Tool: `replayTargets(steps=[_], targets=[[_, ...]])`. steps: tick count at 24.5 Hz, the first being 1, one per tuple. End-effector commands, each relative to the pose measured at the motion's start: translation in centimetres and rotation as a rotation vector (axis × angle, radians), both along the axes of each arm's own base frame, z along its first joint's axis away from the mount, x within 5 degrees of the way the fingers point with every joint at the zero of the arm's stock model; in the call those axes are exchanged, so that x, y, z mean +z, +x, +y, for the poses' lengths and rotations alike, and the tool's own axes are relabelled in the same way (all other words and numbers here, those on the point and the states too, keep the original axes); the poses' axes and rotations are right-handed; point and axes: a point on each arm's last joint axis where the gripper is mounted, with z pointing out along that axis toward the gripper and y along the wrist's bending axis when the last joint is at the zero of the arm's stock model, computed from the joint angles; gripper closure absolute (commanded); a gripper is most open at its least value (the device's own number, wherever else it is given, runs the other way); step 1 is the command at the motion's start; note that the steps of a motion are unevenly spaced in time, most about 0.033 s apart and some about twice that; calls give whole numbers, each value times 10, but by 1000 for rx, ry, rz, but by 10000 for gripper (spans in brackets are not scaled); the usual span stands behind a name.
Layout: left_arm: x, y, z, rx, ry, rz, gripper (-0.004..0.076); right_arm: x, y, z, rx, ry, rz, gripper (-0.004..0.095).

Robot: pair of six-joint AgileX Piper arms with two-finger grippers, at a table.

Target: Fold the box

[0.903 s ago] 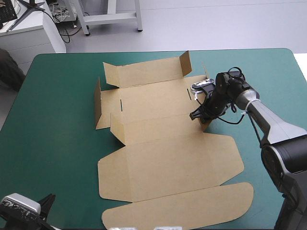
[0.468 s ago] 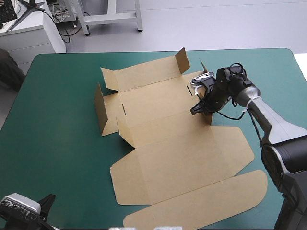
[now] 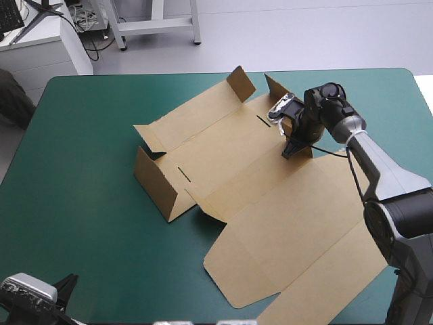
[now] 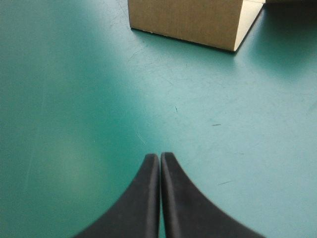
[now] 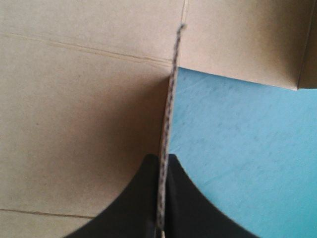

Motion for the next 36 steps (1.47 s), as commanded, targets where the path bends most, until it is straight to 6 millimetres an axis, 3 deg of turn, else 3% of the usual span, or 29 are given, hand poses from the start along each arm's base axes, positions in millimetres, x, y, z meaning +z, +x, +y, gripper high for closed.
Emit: replayTargets(steps=[1,5,10,15,21,25,28,32,36], targets=[[11,-2,0,4,-25,-94,734,48,5,6,92,69,-158,928],[11,-2,0,4,-25,-94,734,57,14,18,140,148,-165,928],[11,-2,0,4,-25,-94,734,48,20,33,214,202,-85,928],[11,-2,0,4,-25,-94,734,29,12,64,329,158,-1,928],[11,-2,0,4,-25,-94,734,24,-4,99,450,118,5,928],[11,-2,0,4,-25,-94,734,20,-17,124,571,-6,-22,928],[11,-2,0,3,-27,-94,734,6,-27,151,690,-62,-22,928],[11,-2,0,3,-27,-94,734,-2,-28,168,756,-81,-71,928],[11,-2,0,3,-27,-94,734,-2,-17,170,750,-133,-185,928]])
